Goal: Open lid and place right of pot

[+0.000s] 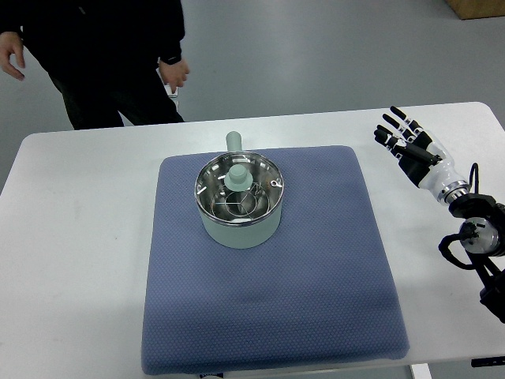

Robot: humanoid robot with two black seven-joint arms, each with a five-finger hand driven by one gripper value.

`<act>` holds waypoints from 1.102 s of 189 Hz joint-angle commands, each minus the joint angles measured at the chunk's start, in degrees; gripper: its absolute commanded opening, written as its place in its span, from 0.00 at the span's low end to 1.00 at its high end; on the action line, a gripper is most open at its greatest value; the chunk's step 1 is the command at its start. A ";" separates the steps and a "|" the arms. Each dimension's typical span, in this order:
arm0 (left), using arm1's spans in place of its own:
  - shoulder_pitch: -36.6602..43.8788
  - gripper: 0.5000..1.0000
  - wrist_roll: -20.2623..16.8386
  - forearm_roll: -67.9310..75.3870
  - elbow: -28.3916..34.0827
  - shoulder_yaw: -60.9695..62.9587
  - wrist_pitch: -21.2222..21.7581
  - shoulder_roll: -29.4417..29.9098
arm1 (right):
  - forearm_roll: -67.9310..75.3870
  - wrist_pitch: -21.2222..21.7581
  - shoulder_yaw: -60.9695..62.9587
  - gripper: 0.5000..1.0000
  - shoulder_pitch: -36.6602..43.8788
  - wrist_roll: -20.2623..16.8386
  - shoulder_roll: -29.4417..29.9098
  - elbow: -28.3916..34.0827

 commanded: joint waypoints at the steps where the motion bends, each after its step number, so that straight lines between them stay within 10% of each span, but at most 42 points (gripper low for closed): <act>1: 0.00 1.00 -0.04 0.00 0.00 -0.06 0.00 0.00 | 0.00 -0.06 0.00 0.85 0.01 0.00 0.07 -0.07; 208: -0.09 1.00 -0.22 0.00 0.44 -0.06 0.00 0.00 | 0.00 0.47 0.00 0.85 2.03 0.00 -1.59 0.02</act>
